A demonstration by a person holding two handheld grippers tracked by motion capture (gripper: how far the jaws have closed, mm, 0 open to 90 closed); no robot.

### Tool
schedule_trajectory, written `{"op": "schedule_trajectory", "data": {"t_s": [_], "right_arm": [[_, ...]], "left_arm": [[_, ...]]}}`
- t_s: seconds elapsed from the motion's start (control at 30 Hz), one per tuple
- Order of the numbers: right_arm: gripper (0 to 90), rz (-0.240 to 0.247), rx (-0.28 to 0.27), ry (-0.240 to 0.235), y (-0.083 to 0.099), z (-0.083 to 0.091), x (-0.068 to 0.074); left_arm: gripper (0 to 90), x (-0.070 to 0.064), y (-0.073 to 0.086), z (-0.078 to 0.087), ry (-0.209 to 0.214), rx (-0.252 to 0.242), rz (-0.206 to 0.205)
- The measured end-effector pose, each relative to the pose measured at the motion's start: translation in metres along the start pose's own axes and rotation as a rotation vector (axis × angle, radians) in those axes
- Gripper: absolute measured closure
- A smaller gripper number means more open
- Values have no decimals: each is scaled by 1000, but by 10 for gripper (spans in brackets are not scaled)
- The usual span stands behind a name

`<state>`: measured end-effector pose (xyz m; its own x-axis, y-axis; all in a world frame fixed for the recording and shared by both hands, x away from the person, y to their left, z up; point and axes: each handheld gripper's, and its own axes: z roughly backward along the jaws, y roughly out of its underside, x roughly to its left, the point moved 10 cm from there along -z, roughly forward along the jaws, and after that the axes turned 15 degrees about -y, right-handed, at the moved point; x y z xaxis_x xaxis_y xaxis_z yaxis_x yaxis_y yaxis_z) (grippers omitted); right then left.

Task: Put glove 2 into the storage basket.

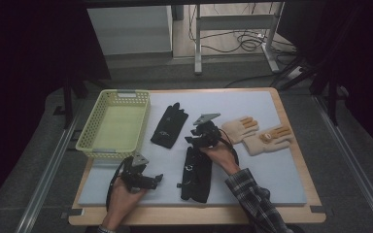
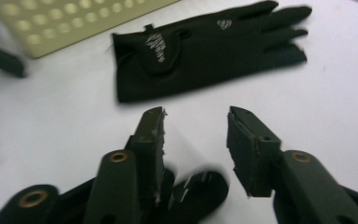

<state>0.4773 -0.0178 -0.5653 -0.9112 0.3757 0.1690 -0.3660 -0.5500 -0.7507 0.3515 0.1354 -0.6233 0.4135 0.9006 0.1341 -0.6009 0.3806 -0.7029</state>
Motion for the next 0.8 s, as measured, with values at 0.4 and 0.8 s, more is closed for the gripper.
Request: {"op": "schedule_trajectory", "data": {"t_s": [0.4,0.8], "right_arm": [[419,-47,4,5,-34,-57,-34],[570,-32,74,45,-34,-89,-48]], "left_arm": [[52,0,0,0,2,-1,3],[51,0,0,0,1,-2,3]]}}
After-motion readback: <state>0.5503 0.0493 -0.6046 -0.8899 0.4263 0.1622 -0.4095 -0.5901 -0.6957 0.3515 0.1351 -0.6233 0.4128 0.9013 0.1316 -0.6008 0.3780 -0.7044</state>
